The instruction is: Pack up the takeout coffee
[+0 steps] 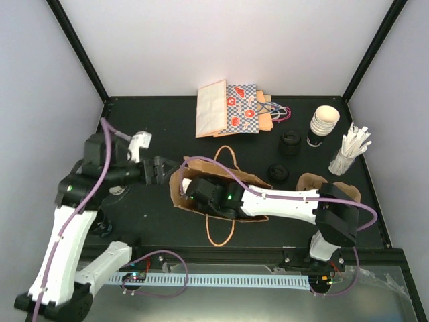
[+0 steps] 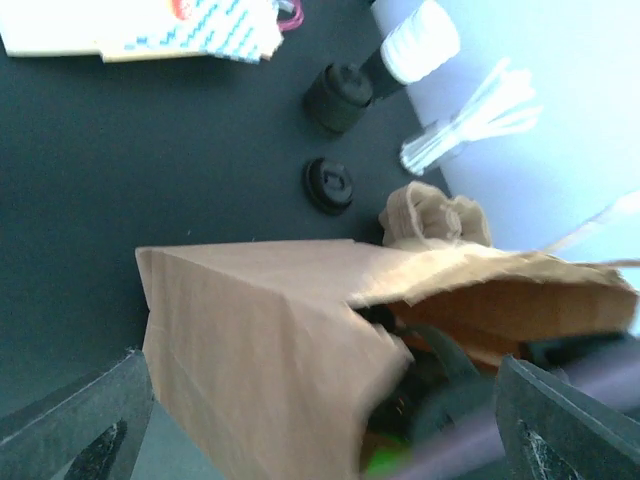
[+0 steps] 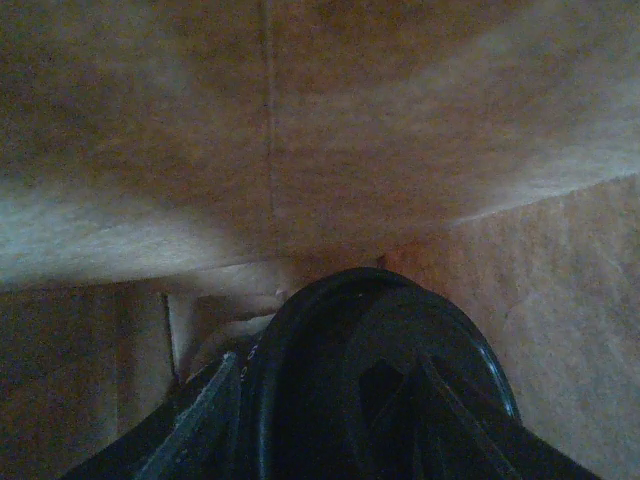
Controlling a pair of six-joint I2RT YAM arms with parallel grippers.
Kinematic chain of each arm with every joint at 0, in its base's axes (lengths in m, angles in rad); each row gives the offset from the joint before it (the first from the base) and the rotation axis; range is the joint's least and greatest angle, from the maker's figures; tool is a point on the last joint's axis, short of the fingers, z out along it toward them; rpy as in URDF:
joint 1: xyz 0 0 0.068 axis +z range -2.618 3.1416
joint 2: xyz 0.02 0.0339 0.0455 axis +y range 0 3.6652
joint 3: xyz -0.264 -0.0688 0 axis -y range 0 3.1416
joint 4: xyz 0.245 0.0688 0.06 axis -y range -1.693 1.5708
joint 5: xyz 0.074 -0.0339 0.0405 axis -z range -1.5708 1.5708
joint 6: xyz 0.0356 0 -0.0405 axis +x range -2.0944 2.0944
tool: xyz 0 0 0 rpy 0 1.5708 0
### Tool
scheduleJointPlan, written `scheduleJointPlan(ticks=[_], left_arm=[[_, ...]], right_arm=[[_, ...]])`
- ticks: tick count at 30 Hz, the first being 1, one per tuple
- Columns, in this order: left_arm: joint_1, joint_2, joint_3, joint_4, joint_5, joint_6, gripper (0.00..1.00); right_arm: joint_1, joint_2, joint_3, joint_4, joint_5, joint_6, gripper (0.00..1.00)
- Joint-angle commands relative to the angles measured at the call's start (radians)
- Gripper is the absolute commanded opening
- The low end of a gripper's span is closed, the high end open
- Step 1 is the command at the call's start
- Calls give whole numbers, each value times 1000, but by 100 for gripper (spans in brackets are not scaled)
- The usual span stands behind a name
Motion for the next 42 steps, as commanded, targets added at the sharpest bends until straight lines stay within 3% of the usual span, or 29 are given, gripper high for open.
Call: scheduleJointPlan(ticks=[1,4,11,18,21,25,27,31,42], left_arm=[[2,-115,49,-124,-25,-9,93],[-5,-145,33,-172,28,-10,83],[-54,-133,26,-218,-83,15,68],[-276,-52,18,-150,-256,-74,65],[-348,18,60,-206,-369,-83,44],[-351,81,151,-284,-488,-58,12],[-351,93,185,-287,-492,-36,3],[-354,123,206,-290,-466,-5,2],[-358,181,328,-299,-552,154,2]], right_arm=[[-38,68,-35,-160,-150,74,49],[-42,64,-26,-162,-169,86,49],[-42,67,0,-192,-176,100,49],[-41,67,5,-215,-157,119,51],[-41,56,6,-214,-162,130,52],[-41,8,11,-213,-170,147,66],[-41,-28,25,-217,-159,153,76],[-42,-85,93,-251,-128,152,99],[-42,-282,197,-252,-83,207,100]])
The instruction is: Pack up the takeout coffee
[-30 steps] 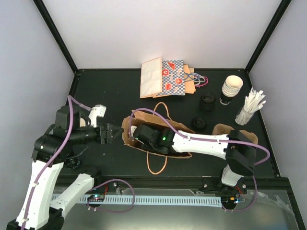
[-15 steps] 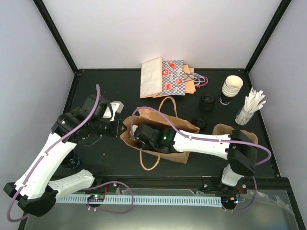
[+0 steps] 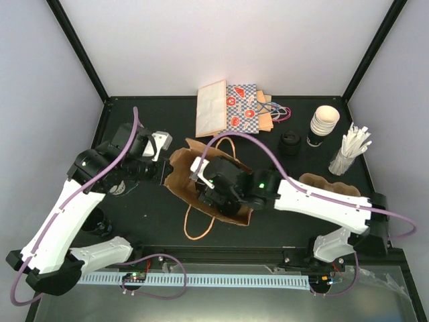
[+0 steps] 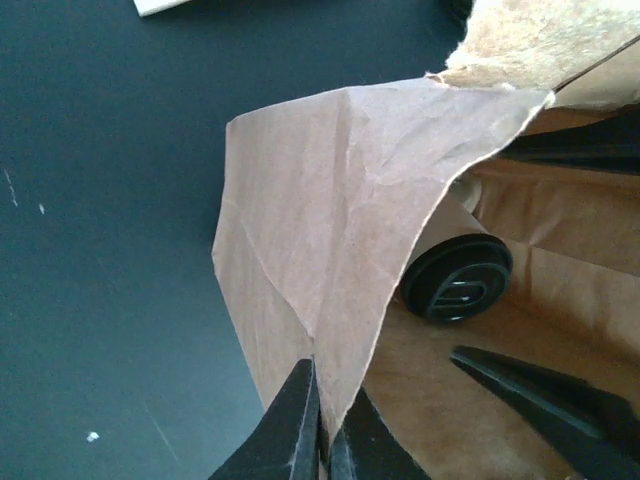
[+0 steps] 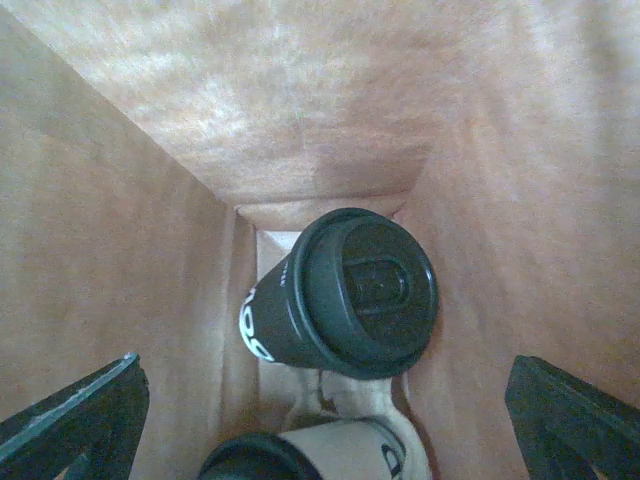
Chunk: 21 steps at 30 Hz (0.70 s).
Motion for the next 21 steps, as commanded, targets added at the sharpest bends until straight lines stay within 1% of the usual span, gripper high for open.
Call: scheduleJointPlan(ticks=[1,4,9,12,14,17,21], left_arm=[[-8,27,103,-12,-59,111,2],[-28,41,138,-3,-62,170,2],[-85,42,157,16,-97,254,2],[-97,18,134,63,-143,267,2],[-98,3,117,98,-144,275,2],[-97,7,115,117,-136,286,2],[-98,9,112,132,-125,309,2]], right_arm=[[-5,-79,35,-11,36,71,100],[-4,-101,54,-46,85,187,100],[-7,-124,46,-68,-7,284,100],[3,-113,34,-109,-48,349,100],[49,-114,-6,-100,-33,370,100],[170,-103,-50,-83,72,374,100],[256,-40,-6,-128,146,399,100]])
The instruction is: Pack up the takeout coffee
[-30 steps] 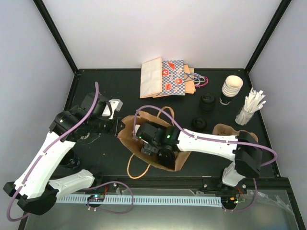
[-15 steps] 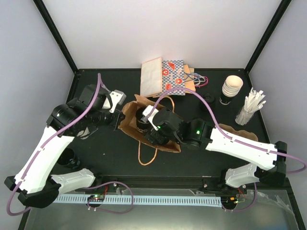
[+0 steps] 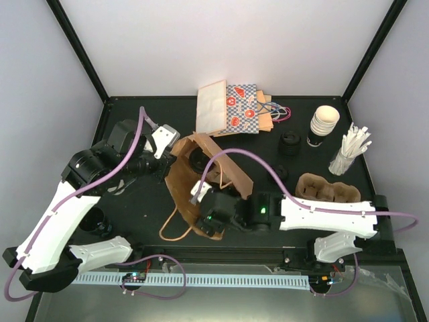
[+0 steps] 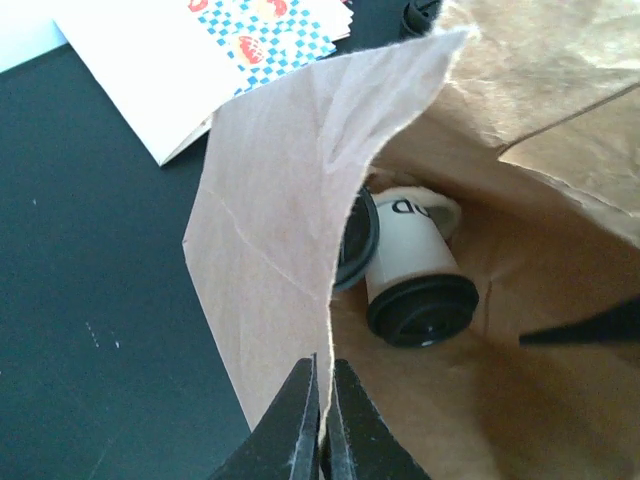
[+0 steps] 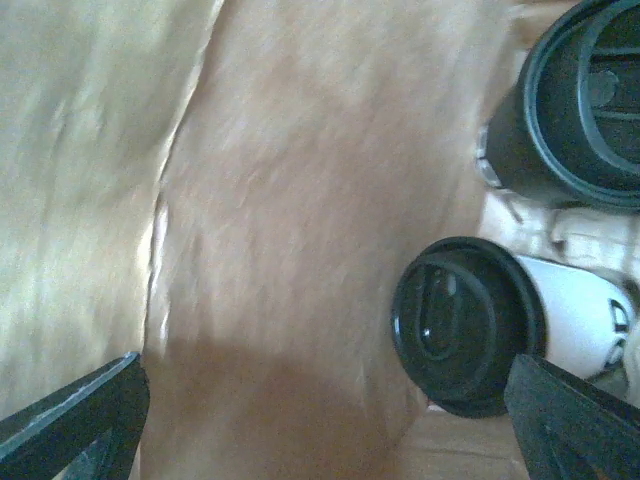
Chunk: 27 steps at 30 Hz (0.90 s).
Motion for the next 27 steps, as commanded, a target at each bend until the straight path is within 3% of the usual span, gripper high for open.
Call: scheduleJointPlan(ticks=[1,17,27], left_arm=[[-8,-15,-2,76,-4,49,2],[-12,-73,-73,73,145,39,2],[-16,-65,-101,70,160,34,2]], right_arm=[[82,63,48,-46,127,59,100],[78,167,161,-163,276,92,100],[-57,297,244,-202,154,37,100]])
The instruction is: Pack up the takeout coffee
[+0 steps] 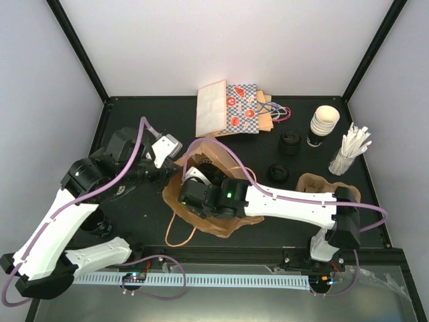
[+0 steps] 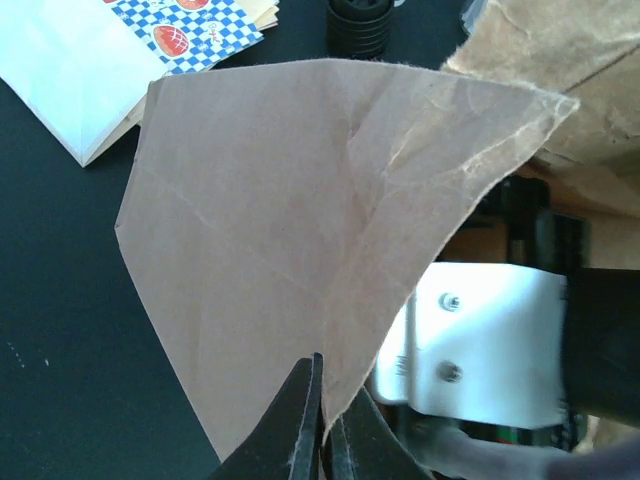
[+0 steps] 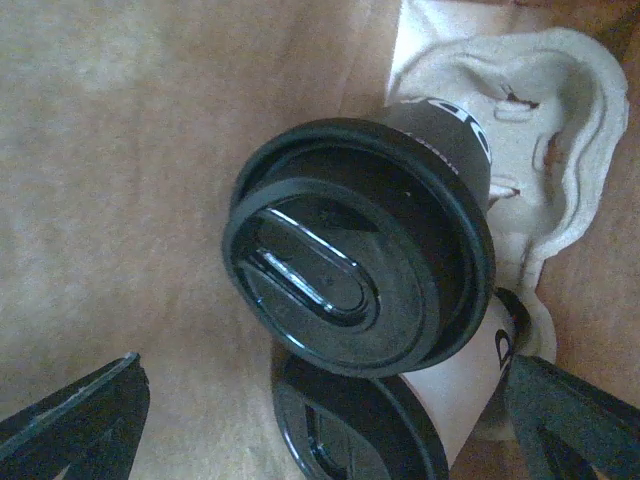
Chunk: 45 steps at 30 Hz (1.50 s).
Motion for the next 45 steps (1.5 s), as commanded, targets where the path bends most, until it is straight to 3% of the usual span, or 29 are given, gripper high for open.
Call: scheduleJointPlan(ticks=[1,25,36,45], left_arm=[[-9,15,10,11,32,-1,2],[-7,44,42,13,101,-79,3],[-7,41,35,17,114,-88,3],[-7,18,-18,39,110,-97,2]], right_arm=[[-22,44,38,-26,-34,-26,100],[-125,167,-11,152,-84,-112,100],[-147,158,-30,207,-127,-159,77],[-135,89,-63,195,-81,-154,69]])
